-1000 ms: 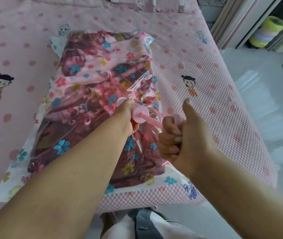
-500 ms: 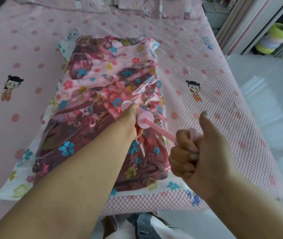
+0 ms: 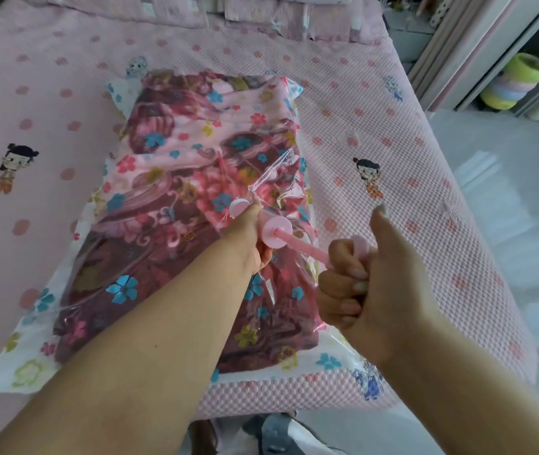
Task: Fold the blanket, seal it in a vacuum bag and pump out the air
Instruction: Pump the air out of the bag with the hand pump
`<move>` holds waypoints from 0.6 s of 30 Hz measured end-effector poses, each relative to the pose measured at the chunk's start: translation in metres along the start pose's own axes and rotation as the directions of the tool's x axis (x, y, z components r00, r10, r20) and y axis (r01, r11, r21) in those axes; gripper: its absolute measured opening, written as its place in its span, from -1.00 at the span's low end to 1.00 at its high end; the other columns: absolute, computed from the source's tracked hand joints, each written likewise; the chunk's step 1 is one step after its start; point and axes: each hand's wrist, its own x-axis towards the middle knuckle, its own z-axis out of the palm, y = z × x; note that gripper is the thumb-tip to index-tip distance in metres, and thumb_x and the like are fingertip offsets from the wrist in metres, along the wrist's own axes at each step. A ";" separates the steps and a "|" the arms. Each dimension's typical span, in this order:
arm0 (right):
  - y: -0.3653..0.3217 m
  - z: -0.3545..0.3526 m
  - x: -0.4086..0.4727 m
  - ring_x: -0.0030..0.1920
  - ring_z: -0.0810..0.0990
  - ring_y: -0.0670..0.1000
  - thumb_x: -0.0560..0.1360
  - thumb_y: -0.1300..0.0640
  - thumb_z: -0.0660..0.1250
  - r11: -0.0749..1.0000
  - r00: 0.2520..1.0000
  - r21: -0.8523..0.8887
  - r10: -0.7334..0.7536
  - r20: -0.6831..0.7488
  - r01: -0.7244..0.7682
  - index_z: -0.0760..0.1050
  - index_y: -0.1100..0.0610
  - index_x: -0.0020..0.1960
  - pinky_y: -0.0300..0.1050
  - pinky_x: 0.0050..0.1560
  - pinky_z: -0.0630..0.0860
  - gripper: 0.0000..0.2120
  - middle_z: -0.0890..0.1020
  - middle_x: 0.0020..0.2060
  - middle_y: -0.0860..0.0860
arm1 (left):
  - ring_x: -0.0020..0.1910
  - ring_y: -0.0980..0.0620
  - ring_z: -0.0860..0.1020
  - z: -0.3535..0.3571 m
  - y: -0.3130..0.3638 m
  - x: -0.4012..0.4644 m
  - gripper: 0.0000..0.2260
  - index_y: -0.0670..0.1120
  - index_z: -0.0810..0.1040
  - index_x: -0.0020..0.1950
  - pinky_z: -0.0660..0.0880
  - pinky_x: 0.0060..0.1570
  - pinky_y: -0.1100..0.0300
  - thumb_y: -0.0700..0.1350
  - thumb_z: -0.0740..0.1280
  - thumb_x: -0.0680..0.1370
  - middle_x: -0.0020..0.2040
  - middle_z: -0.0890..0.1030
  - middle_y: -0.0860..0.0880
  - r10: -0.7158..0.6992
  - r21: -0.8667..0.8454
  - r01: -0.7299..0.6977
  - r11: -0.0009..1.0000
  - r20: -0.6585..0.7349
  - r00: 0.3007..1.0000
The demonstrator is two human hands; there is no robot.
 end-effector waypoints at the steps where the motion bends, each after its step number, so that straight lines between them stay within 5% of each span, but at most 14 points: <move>1: 0.000 0.006 0.010 -0.59 0.08 -0.06 0.52 -0.39 -0.02 1.000 0.999 -0.009 -0.016 -0.043 0.016 0.16 0.08 -0.56 -0.26 -0.56 0.05 -0.32 0.15 -0.63 -0.04 | -0.38 0.07 0.53 0.002 0.000 0.000 -0.68 0.00 0.52 -0.10 0.39 -0.59 0.36 0.25 0.31 0.48 -0.30 0.59 -0.01 -0.003 -0.023 0.003 1.000 0.015 1.000; 5: 0.004 0.037 0.061 -0.53 0.06 -0.05 0.57 -0.27 0.03 0.993 0.987 -0.115 -0.034 -0.158 0.016 0.12 0.08 -0.44 -0.19 -0.50 0.01 -0.44 0.13 -0.52 -0.01 | -0.27 0.01 0.59 0.002 -0.002 0.003 -0.63 -0.04 0.54 -0.02 0.55 -0.16 0.20 0.25 0.27 0.51 -0.21 0.60 -0.02 0.018 -0.097 -0.007 0.995 0.114 0.993; 12: 0.001 0.010 0.017 -0.58 0.07 -0.06 0.53 -0.38 -0.04 0.999 1.000 -0.049 0.016 0.017 -0.015 0.18 0.07 -0.55 -0.24 -0.56 0.06 -0.33 0.16 -0.62 -0.05 | -0.45 0.08 0.46 -0.006 0.006 0.009 -0.76 -0.04 0.52 -0.06 0.30 -0.61 0.42 0.12 0.32 0.47 -0.34 0.54 -0.01 -0.063 -0.013 0.063 0.998 -0.013 0.998; 15: -0.002 0.021 0.030 -0.56 0.07 -0.07 0.55 -0.34 -0.02 0.999 0.998 -0.034 -0.009 -0.058 0.007 0.17 0.07 -0.50 -0.25 -0.54 0.03 -0.38 0.17 -0.61 -0.05 | -0.39 0.07 0.52 -0.003 0.006 0.015 -0.73 -0.04 0.54 -0.01 0.41 -0.53 0.37 0.13 0.31 0.47 -0.30 0.58 -0.02 -0.075 -0.060 0.075 0.995 -0.002 0.997; 18: -0.001 0.041 0.065 -0.52 0.07 -0.06 0.59 -0.23 0.01 0.994 0.989 -0.110 -0.024 -0.144 0.008 0.13 0.08 -0.43 -0.20 -0.51 0.03 -0.46 0.16 -0.54 -0.02 | -0.43 0.06 0.57 0.000 0.001 0.016 -0.74 -0.02 0.54 -0.19 0.49 -0.41 0.29 0.15 0.28 0.49 -0.36 0.60 0.01 -0.025 -0.106 0.031 0.994 0.056 0.998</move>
